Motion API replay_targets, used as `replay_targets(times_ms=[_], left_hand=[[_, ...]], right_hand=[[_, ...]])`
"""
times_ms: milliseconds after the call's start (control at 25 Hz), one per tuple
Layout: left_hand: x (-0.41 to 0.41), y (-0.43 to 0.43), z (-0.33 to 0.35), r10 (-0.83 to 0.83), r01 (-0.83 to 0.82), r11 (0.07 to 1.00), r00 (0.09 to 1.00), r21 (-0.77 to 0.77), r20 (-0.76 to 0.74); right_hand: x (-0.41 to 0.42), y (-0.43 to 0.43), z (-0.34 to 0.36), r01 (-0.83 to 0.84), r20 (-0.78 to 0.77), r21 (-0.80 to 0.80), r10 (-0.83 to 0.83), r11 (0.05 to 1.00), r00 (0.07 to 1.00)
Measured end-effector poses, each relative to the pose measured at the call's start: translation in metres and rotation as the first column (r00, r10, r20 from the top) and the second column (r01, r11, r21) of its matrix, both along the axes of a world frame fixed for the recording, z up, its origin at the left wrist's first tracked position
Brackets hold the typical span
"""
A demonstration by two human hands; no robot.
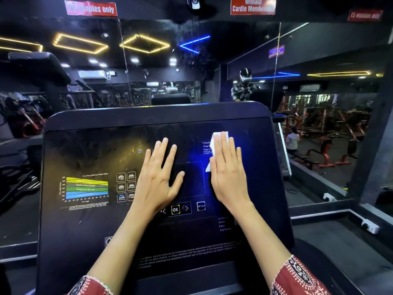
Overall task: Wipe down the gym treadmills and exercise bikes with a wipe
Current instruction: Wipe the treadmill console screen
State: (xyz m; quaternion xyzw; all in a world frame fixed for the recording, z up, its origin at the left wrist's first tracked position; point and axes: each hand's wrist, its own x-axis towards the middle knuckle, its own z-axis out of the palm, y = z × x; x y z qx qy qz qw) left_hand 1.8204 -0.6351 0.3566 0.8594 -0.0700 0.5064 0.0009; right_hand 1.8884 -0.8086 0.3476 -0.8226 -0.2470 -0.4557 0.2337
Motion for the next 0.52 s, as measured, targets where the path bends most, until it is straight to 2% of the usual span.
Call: replay_targets(times_ms=[120,240,280,400,440,520], left_hand=[[-0.002,-0.004,-0.006,0.001,-0.001,1.000,1.000,0.003,-0.013],[-0.004,-0.008,-0.010,-0.004,0.004,1.000,1.000,0.000,-0.020],[-0.004,-0.009,-0.012,-0.005,0.005,1.000,1.000,0.001,-0.021],[-0.004,-0.013,-0.014,-0.006,0.006,1.000,1.000,0.011,-0.028],[-0.004,-0.014,-0.014,-0.005,0.006,1.000,1.000,0.012,-0.030],[-0.002,-0.019,-0.014,-0.007,0.008,1.000,1.000,0.008,-0.029]], right_hand=[[-0.008,-0.004,-0.015,-0.038,0.064,-0.113,0.045,0.993,0.997],[-0.011,-0.012,-0.021,0.004,-0.007,0.015,-0.004,1.000,1.000],[-0.015,-0.011,-0.025,-0.005,-0.015,0.009,0.005,1.000,1.000],[-0.015,-0.022,-0.040,-0.041,0.079,-0.141,0.053,0.989,0.995],[-0.012,-0.029,-0.040,-0.022,0.073,-0.112,0.030,0.993,0.997],[-0.009,-0.035,-0.037,0.028,-0.024,0.048,-0.027,0.998,0.999]])
